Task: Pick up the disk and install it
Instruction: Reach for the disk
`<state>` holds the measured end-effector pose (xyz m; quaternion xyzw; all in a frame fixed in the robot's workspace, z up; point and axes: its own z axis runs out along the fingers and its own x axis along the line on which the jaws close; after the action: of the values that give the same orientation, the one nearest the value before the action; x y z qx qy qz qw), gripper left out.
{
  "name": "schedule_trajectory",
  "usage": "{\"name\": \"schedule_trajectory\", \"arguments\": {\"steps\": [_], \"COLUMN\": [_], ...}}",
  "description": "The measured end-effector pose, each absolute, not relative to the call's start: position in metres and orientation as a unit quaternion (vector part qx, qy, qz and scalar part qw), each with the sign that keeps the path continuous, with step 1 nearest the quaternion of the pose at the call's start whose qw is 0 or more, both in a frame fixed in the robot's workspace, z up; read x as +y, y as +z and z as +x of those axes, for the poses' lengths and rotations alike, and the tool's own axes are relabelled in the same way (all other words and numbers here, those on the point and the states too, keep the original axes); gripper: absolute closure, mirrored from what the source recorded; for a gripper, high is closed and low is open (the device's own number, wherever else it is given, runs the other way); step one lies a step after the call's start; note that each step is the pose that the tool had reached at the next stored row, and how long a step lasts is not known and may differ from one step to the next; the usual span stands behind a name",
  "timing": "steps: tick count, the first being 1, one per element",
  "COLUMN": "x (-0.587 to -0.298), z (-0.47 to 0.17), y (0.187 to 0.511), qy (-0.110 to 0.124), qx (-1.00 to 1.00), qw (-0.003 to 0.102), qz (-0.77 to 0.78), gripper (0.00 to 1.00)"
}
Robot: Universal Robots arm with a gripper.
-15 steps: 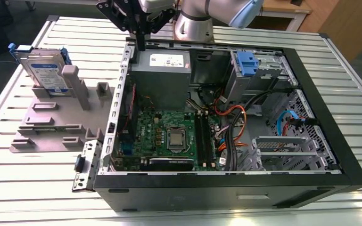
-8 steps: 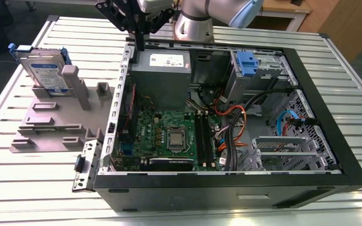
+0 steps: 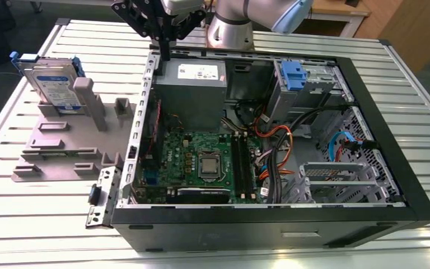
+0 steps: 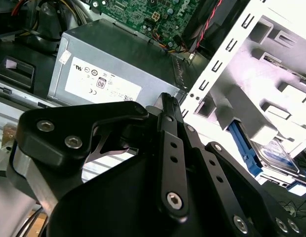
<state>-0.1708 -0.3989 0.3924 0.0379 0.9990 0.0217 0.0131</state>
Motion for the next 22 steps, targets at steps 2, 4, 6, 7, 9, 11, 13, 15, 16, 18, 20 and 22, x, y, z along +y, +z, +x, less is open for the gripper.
{"name": "schedule_trajectory", "arguments": {"steps": [2, 4, 6, 7, 9, 11, 13, 15, 16, 18, 20, 22], "x": [-0.3989, -0.3989, -0.3989, -0.3989, -0.399, -0.3989, -0.3989, -0.3989, -0.3989, -0.3989, -0.3989, -0.3989], "z": [-0.1714, -0.172, -0.1726, -0.173, -0.1739, -0.1749, -0.176, -0.177, -0.1775, -0.1785, -0.1795, -0.1804], "y": [0.3923, 0.3923, 0.3923, 0.3922, 0.3922, 0.3922, 0.3921, 0.3921, 0.3921, 0.3921, 0.392, 0.392], "qy": [0.022, 0.022, 0.022, 0.022, 0.022, 0.022, 0.022, 0.022, 0.022, 0.022, 0.022, 0.022], "qx": [0.999, 0.999, 0.999, 0.999, 0.999, 0.999, 0.999, 0.999, 0.999, 0.999, 0.999, 0.999], "qw": [0.013, 0.013, 0.013, 0.013, 0.013, 0.013, 0.013, 0.013, 0.013, 0.013, 0.013, 0.013], "qz": [0.038, 0.038, 0.038, 0.038, 0.038, 0.038, 0.038, 0.038, 0.038, 0.038, 0.038, 0.038], "gripper": [0.89, 0.89, 0.89, 0.89, 0.89, 0.89, 0.89, 0.89, 0.89, 0.89, 0.89, 0.89]}}
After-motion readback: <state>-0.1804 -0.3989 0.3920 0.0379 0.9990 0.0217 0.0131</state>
